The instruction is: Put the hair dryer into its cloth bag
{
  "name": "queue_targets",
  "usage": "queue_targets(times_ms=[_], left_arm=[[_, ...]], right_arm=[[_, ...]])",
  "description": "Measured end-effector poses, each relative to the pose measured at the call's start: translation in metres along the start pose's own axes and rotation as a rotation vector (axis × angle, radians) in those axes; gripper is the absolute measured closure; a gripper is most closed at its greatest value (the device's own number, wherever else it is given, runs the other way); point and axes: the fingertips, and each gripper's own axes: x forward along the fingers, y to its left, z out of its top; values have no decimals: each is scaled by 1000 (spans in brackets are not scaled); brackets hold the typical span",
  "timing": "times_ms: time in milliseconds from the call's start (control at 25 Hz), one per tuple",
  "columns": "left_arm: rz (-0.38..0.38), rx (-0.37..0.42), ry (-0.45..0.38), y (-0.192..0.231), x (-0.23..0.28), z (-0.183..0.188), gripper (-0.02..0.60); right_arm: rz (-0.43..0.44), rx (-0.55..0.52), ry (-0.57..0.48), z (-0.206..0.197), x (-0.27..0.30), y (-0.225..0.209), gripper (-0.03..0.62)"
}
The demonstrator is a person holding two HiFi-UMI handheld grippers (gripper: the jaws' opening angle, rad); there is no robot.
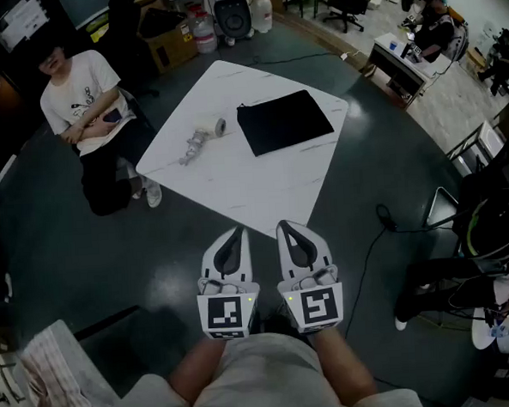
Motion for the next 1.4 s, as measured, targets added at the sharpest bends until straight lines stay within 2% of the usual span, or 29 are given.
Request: queue_targets(times_ms=[240, 480, 840, 1120, 1400], left_arm=[[-8, -9, 18, 31, 3, -5, 574], [-5, -19, 44, 76, 4, -12, 574], [-29, -21, 67, 133, 9, -13, 574], [-34, -33, 122, 160, 38, -32, 574], [-29, -41, 190, 183, 107, -50, 574]], right_arm=[[-5, 6, 3, -1, 24, 16, 579], [-12, -17, 54, -11, 57, 37, 579], [-3, -30, 71, -4, 104, 76, 579], [-22, 1, 106, -16, 143, 61, 579], [-8, 20, 138, -38, 205, 19, 579]])
